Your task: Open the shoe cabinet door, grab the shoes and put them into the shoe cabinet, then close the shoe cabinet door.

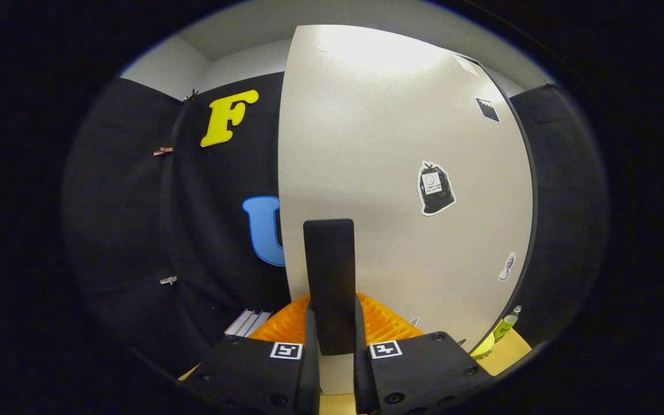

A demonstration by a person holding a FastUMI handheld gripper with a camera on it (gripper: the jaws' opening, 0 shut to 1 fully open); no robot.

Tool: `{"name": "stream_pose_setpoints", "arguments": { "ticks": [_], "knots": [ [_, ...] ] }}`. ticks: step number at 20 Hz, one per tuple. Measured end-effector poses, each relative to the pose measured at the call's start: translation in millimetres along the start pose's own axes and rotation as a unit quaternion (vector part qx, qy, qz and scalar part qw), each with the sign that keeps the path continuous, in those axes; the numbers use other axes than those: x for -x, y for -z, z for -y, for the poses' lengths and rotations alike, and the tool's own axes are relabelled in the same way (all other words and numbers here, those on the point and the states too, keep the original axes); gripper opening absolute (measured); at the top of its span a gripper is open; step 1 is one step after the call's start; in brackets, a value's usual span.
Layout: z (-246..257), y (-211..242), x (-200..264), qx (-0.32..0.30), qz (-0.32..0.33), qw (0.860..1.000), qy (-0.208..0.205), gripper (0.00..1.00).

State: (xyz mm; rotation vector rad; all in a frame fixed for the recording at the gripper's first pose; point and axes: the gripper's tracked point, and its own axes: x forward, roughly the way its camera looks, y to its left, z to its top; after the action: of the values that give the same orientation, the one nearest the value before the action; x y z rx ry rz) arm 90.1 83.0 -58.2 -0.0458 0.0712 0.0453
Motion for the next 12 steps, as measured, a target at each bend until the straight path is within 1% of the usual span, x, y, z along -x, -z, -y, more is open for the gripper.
{"name": "stream_pose_setpoints", "arguments": {
  "ticks": [7, 12],
  "knots": [
    [23, -4, 65, -0.009, -0.006, 1.0, -0.01, 0.27],
    [45, -4, 103, -0.01, -0.018, 0.999, -0.029, 0.27]
  ]
}}
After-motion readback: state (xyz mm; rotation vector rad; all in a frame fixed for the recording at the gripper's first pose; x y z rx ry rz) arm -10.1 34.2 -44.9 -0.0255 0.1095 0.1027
